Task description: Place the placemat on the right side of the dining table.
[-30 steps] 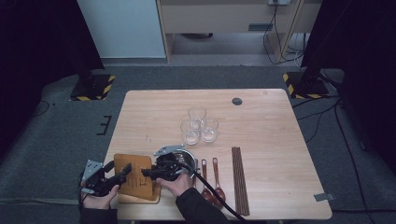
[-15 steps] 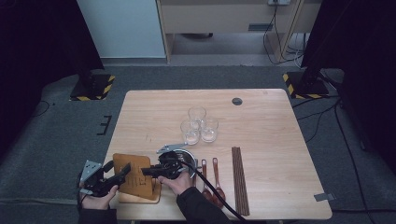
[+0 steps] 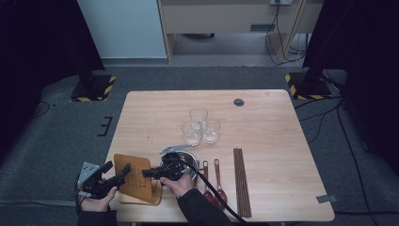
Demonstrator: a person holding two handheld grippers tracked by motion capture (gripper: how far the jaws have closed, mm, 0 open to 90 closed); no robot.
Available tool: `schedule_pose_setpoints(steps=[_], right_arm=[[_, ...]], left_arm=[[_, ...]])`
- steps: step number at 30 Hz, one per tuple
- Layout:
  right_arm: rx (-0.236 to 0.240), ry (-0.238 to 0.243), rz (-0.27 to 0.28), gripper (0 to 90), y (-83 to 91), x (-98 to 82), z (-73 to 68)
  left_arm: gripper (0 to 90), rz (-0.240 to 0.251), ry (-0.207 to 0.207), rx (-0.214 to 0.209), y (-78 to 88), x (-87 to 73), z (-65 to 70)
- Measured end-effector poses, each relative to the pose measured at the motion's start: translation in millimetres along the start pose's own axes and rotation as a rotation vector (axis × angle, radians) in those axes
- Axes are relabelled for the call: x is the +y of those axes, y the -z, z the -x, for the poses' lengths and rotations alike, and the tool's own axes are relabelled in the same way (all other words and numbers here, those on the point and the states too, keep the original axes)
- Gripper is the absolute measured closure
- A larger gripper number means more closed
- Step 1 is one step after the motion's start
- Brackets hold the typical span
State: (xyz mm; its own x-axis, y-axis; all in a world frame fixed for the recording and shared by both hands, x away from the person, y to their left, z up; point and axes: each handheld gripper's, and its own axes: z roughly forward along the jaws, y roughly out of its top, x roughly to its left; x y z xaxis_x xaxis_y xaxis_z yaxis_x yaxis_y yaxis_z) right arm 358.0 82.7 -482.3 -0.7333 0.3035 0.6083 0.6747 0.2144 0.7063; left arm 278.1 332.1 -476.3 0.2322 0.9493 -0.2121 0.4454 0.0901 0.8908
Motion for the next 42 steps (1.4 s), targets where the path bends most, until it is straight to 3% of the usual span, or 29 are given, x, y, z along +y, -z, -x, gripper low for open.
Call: schedule_pose_setpoints(steps=[8, 19, 29, 42], right_arm=[[-0.029, 0.013, 0.053, 87.2, 8.9, 8.8, -6.1], [-0.105, 0.017, 0.138, 87.2, 32.8, 20.2, -4.6], [-0.158, 0.027, 0.210, 87.1, 56.9, 31.4, -3.4], [-0.194, 0.038, 0.278, 87.2, 83.1, 41.2, -2.7]], left_arm=[[18.2, 0.035, -0.010, 0.002, 3.8, 1.2, -0.5], [18.2, 0.018, -0.017, 0.024, 1.7, -1.9, -4.3], [16.7, -0.031, -0.042, 0.044, -5.6, -7.4, -4.9], [15.2, -0.145, -0.086, 0.063, -25.6, -20.5, -4.1]])
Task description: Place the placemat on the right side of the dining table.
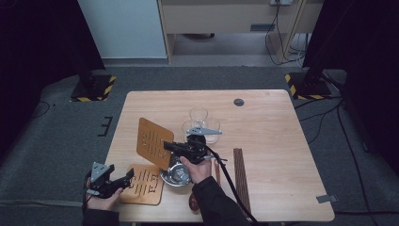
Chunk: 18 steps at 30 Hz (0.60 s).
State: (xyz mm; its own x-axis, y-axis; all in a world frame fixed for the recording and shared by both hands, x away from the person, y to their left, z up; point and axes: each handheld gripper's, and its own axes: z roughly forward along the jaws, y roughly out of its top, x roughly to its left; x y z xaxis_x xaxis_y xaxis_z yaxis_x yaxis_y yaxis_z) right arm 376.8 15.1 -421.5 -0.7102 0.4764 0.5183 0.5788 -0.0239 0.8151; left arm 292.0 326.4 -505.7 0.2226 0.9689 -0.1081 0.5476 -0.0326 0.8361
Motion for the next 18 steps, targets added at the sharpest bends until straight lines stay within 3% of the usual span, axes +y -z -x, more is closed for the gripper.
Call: schedule_pose_setpoints(steps=[13, 18], right_arm=[[-0.032, 0.008, 0.046, 87.2, 21.3, 12.9, 6.8], [-0.044, 0.013, 0.058, 87.2, 29.9, 16.3, 9.1]], left_arm=[[14.9, -0.106, -0.055, 0.019, -22.1, -8.4, 2.7], [14.8, -0.123, -0.066, 0.016, -26.8, -9.1, 3.5]])
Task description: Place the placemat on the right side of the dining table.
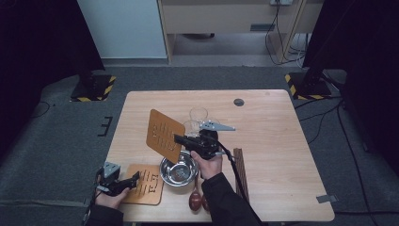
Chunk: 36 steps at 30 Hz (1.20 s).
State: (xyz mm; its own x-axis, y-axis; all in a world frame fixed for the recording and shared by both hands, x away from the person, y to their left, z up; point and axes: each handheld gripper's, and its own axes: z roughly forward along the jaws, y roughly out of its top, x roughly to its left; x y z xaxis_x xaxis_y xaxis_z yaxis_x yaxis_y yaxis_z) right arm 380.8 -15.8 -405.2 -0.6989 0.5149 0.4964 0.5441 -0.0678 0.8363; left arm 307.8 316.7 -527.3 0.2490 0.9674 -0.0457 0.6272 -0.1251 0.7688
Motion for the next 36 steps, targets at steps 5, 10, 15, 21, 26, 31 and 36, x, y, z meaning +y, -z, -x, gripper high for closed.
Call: schedule_pose_setpoints(steps=[5, 10, 15, 21, 26, 31, 36], right_arm=[[-0.017, 0.002, 0.014, 87.2, 9.5, 3.5, 2.6], [-0.033, 0.002, 0.034, 87.1, 20.9, 9.1, 6.7], [-0.046, 0.001, 0.053, 87.1, 31.6, 13.0, 11.1], [-0.063, 0.001, 0.066, 87.2, 42.6, 16.6, 16.5], [-0.074, -0.001, 0.080, 87.1, 51.3, 18.9, 21.2], [-0.085, -0.005, 0.092, 87.2, 59.4, 20.7, 25.7], [-0.093, -0.009, 0.103, 87.2, 66.9, 22.5, 29.1]], left_arm=[[14.2, -0.016, -0.005, 0.002, -3.3, -0.9, -0.9], [13.5, -0.029, -0.010, -0.001, -6.2, -1.3, 0.4], [12.6, -0.026, -0.007, -0.002, -7.1, -1.8, 0.3], [11.0, -0.031, 0.010, -0.008, -8.0, -1.9, -1.2], [10.7, -0.037, 0.013, -0.010, -7.9, -1.8, -2.2], [10.7, -0.043, 0.021, -0.015, -8.0, -1.8, -3.3], [10.6, -0.045, 0.029, -0.016, -8.2, -1.9, -3.8]])
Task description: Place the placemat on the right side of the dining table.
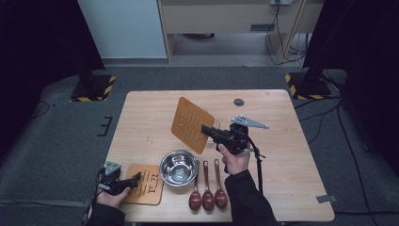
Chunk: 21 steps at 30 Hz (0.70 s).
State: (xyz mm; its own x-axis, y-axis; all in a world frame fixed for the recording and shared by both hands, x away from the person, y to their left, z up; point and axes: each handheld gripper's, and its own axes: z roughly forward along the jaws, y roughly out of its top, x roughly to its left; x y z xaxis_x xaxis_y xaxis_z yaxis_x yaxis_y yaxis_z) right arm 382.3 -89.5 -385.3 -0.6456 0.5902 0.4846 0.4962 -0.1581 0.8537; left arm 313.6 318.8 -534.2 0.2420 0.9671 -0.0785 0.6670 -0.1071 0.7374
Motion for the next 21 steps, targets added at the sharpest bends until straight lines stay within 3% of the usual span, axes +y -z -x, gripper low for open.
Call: schedule_pose_setpoints(steps=[21], right_arm=[[-0.047, -0.038, 0.053, 87.2, 36.2, 8.8, 25.0]], left_arm=[[10.0, -0.002, 0.006, 0.000, -0.2, 0.0, -0.4]])
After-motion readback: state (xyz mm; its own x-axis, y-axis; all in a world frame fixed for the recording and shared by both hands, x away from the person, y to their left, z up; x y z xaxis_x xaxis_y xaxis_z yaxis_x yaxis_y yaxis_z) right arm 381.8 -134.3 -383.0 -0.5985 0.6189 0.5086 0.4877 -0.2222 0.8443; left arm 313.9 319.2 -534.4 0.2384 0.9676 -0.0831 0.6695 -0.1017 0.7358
